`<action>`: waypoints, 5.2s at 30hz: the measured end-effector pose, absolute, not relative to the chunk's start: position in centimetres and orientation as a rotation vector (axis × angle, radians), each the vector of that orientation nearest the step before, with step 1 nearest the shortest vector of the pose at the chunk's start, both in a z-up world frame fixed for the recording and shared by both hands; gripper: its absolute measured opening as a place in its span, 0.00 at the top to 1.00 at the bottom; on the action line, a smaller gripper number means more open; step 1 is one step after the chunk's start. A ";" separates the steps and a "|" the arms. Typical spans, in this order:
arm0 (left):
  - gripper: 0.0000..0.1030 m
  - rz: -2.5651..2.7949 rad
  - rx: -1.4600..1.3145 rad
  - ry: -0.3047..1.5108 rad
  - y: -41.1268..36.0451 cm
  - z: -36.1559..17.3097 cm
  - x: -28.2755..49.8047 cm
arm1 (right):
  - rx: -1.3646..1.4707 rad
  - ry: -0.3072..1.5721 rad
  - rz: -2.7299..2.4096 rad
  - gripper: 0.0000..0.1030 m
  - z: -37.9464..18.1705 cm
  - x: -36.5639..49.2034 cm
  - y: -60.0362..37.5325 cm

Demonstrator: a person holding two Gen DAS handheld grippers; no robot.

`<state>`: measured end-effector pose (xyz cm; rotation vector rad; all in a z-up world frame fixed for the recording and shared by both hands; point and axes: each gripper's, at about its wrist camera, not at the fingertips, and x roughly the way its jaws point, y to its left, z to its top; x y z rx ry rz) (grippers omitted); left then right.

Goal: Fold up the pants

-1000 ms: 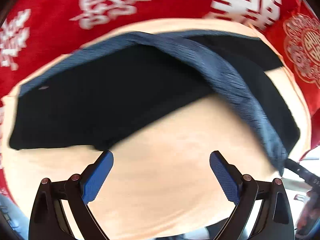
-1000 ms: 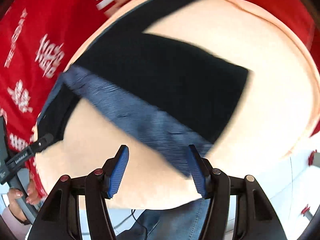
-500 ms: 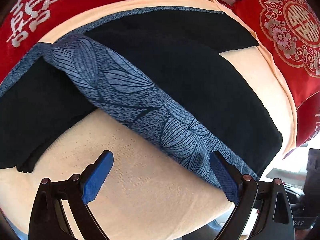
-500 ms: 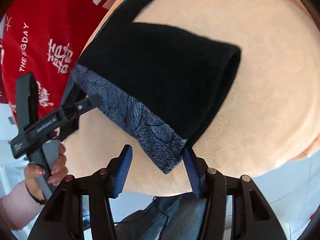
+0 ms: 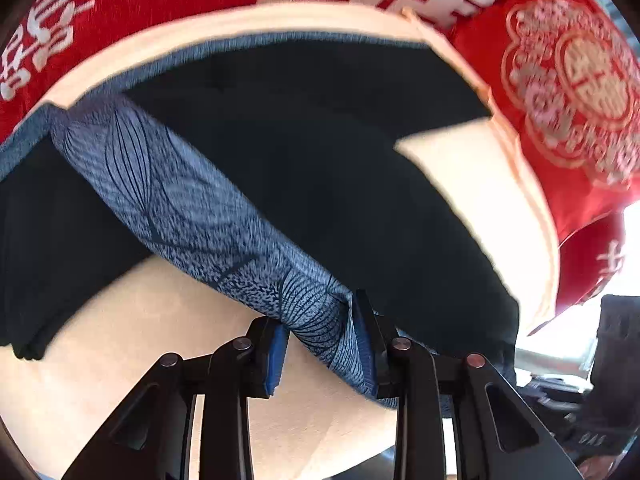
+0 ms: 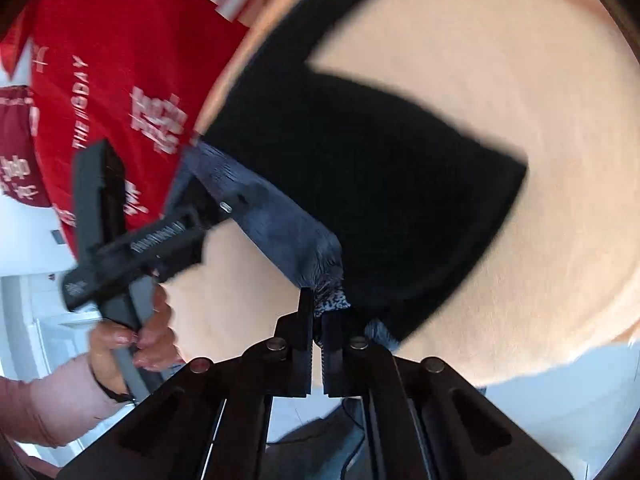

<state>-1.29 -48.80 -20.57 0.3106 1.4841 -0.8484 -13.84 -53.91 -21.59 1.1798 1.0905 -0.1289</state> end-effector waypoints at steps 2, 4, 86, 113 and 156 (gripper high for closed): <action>0.68 -0.850 0.284 1.455 -49.8 -19.1 -0.4 | 1.158 1.049 -0.117 0.97 -19.7 -12.7 -55.5; 0.68 -0.845 0.264 1.419 -50.7 -17.9 1.0 | 1.129 1.016 -0.110 0.97 -18.0 -11.2 -57.5; 0.00 -0.300 0.164 1.342 -37.6 -16.3 9.3 | 0.647 1.409 -0.283 0.35 -20.1 3.0 -63.9; 0.00 -0.120 0.246 1.308 -22.3 -18.7 16.2 | 1.028 1.302 0.143 0.35 -21.6 8.9 -46.3; 0.00 -0.079 0.419 1.244 -9.9 -24.2 23.7 | 1.151 1.366 0.057 0.99 -27.3 8.8 -36.0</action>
